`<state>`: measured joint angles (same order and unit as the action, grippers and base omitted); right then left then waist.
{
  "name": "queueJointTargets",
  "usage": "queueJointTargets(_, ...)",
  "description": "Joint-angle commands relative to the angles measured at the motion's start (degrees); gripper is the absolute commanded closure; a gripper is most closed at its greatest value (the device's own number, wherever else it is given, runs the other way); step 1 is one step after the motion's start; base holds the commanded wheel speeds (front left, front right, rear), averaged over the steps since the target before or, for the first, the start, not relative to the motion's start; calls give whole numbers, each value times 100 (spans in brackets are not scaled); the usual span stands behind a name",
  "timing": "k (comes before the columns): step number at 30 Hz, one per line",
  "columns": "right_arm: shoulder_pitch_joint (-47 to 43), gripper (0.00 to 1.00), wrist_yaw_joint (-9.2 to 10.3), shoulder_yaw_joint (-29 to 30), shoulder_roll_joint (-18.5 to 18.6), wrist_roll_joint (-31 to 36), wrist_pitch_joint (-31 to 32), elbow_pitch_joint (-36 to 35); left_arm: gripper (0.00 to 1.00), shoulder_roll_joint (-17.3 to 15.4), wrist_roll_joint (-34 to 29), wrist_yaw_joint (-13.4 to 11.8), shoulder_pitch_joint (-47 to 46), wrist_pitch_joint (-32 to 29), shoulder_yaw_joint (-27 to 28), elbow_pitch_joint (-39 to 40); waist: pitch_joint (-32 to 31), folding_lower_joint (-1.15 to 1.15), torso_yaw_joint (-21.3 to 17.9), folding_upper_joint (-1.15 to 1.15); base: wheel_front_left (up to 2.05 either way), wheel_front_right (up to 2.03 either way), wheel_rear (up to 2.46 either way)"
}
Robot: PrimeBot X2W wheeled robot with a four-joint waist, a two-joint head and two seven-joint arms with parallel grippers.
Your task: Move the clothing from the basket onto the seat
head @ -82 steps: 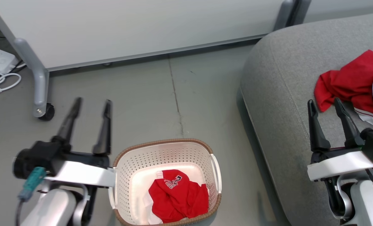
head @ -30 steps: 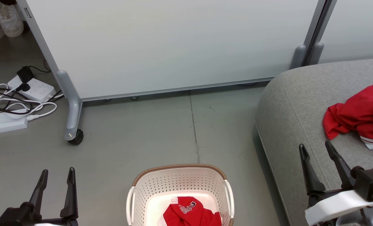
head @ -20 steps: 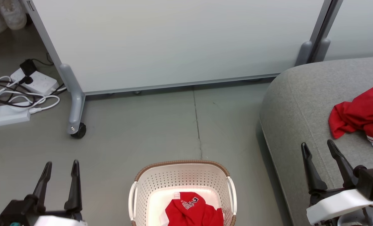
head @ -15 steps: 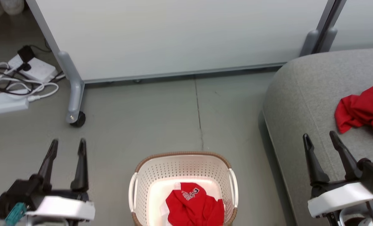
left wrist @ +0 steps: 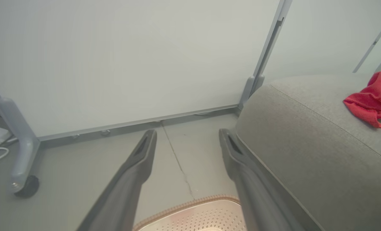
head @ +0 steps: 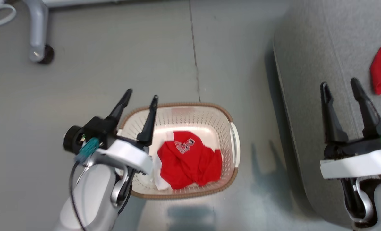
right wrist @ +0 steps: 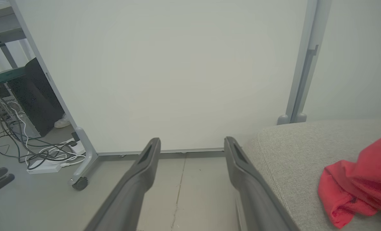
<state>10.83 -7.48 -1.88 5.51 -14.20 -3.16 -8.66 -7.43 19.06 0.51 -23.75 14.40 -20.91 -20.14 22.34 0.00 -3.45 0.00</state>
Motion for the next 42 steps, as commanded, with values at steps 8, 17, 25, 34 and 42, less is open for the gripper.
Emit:
queueJointTargets(8, 678, 0, -3, -192, 17, -146, -340, 21, 0, 286, -285, 346, -1502, -308, -614, -1829, 1934, 0, -718, 0, 0, 0, 0)
queueJointTargets(17, 1267, 0, -3, -748, -63, -323, -822, 187, 0, 317, -408, 542, -2756, -1047, -1025, -3824, 3053, 0, -1429, 0, 0, 0, 0)
queueJointTargets(25, 1629, 0, -3, -1300, -163, -641, -1139, 510, 0, -48, -254, 600, -3270, -1778, -983, -4937, 3633, 0, -2105, 0, 0, 0, 0)
queueJointTargets(34, 1691, 0, -2, -1428, -93, -692, -1217, 507, 0, -263, -130, 447, -3419, -2536, -956, -5306, 3757, 0, -2181, 0, 0, 0, 0)
queueJointTargets(42, 1730, 0, -2, -1459, -142, -739, -1217, 522, 100, -356, -95, 238, -3508, -2377, -966, -5325, 3688, 0, -2213, 0, 0, 0, 0)
